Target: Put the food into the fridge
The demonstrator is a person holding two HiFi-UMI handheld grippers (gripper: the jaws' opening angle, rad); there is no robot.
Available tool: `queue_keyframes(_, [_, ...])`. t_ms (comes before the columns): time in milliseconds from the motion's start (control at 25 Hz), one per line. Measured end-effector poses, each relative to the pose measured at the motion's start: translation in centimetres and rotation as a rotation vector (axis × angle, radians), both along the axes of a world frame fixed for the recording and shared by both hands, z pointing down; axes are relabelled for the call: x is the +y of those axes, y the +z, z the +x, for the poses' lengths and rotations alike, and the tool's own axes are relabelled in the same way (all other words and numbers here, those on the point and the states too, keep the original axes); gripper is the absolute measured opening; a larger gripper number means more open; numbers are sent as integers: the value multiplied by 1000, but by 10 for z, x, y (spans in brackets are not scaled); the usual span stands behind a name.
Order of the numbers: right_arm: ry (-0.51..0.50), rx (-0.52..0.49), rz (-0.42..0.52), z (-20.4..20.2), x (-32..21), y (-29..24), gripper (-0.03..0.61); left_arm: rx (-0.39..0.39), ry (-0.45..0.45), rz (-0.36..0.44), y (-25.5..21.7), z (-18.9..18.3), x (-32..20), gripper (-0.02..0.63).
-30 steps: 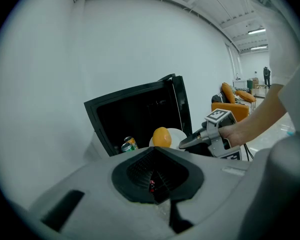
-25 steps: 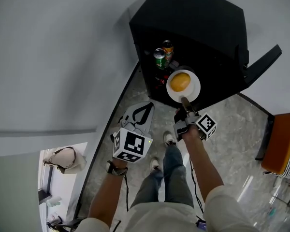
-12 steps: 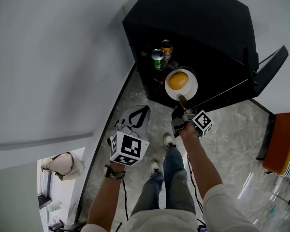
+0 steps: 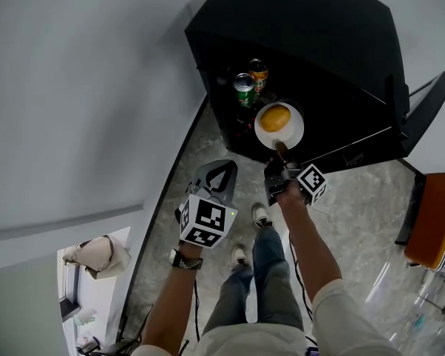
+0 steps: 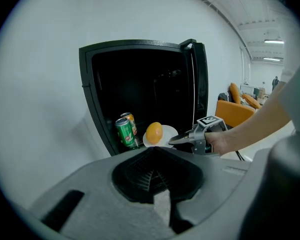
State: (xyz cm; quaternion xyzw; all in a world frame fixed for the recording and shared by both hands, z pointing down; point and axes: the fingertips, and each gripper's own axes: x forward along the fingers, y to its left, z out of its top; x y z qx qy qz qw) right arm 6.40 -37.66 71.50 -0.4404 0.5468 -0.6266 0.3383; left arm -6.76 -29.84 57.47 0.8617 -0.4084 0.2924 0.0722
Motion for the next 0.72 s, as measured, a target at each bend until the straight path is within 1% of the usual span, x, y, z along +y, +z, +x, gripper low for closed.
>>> queue_keyframes(120, [6,-5,-16,2,-7,3,15,8,-8,-12,5,1,-5,5])
queue_keyframes(320, [14,-20,-12,4,-18,7,15,25,-17,-19,10,6,-15,5])
queue_keyframes(440, [30,-48,-23,5,-23,10,15,38,-17,-20,12,11,-19,5])
queue_keyframes(720, [69,-73,-25,2,-37,8,14,49,-19,-30,14,17,-27,5])
